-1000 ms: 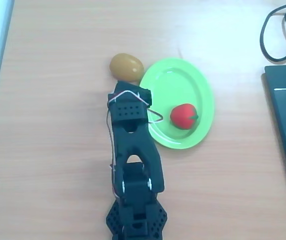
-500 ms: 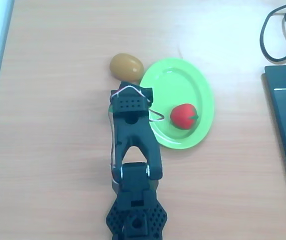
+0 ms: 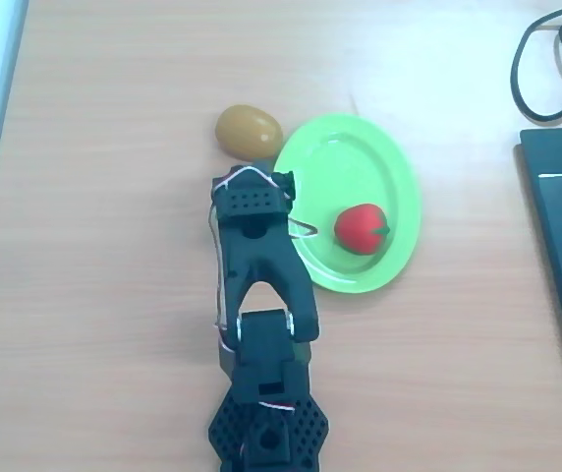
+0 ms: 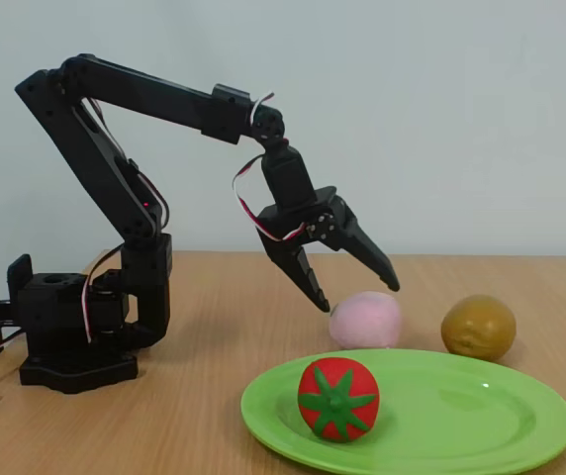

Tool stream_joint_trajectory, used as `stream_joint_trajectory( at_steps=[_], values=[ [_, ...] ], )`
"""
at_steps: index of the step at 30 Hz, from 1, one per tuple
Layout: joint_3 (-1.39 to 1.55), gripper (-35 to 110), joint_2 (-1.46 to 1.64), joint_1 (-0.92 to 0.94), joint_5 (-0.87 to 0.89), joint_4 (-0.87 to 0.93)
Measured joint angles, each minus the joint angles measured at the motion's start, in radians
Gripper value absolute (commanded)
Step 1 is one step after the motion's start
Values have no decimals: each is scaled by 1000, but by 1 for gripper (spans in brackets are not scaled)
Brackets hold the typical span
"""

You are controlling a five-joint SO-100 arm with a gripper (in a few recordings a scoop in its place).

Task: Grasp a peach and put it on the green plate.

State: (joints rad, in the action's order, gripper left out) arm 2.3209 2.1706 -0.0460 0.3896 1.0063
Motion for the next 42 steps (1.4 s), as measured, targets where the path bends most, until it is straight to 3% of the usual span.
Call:
stream_joint_trajectory(
  at_steps=[27,42],
  values=[
    [-35,42,-213,-25,-11,-101],
    [-78,25,-284,-23,-8,-158]
  ],
)
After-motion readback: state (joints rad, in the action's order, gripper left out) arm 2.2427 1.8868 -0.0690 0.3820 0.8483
